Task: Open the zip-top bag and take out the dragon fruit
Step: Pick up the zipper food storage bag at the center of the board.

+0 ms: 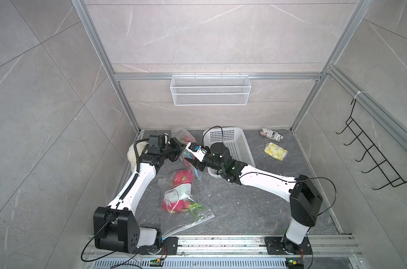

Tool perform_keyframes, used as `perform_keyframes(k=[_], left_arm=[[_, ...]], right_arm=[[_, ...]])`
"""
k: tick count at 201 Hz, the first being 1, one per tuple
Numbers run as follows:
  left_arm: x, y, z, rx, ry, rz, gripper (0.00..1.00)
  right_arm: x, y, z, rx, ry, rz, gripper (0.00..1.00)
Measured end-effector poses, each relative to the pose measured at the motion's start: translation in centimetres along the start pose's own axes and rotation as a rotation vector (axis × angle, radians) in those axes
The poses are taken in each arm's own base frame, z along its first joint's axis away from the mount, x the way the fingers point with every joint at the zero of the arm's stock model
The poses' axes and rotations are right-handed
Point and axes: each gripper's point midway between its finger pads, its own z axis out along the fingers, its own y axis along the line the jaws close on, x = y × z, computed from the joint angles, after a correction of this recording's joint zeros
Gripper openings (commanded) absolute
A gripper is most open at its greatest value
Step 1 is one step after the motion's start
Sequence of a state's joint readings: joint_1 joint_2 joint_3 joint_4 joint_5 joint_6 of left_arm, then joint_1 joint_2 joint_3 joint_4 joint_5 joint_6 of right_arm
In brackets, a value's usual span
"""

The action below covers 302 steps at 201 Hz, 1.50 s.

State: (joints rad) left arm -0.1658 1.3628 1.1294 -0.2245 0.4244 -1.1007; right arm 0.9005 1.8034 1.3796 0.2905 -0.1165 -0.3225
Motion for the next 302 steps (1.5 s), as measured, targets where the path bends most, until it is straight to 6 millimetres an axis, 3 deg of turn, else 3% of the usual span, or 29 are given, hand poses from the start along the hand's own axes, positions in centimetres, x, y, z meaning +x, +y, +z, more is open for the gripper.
perform_keyframes(k=[79,133,198,258,302], left_arm=[[0.0,0.3,0.3,-0.013,0.007,-0.026,0.0],[-0.1,-0.1,0.2,-0.009,0.005,-0.023,0.0],[-0.1,0.0,0.2,-0.012,0.007,-0.025,0.0],[-0.1,0.0,0.2,-0.012,0.008,-0.025,0.0],[-0.1,0.0,0.2,-0.012,0.008,-0.025,0.0]], right_arm=[[0.8,-0.6,1.3,0.071,-0.024,-0.033,0.4],[2.2,-0.3,2.1,0.069,-0.007,-0.034,0.37],[1.2,-0.6,2.2,0.084,-0.049,-0.037,0.31],[2.9,-0.1,3.0,0.074,-0.023,-0.035,0.26],[2.3,-0.3,3.0,0.081,-0.045,-0.029,0.25]])
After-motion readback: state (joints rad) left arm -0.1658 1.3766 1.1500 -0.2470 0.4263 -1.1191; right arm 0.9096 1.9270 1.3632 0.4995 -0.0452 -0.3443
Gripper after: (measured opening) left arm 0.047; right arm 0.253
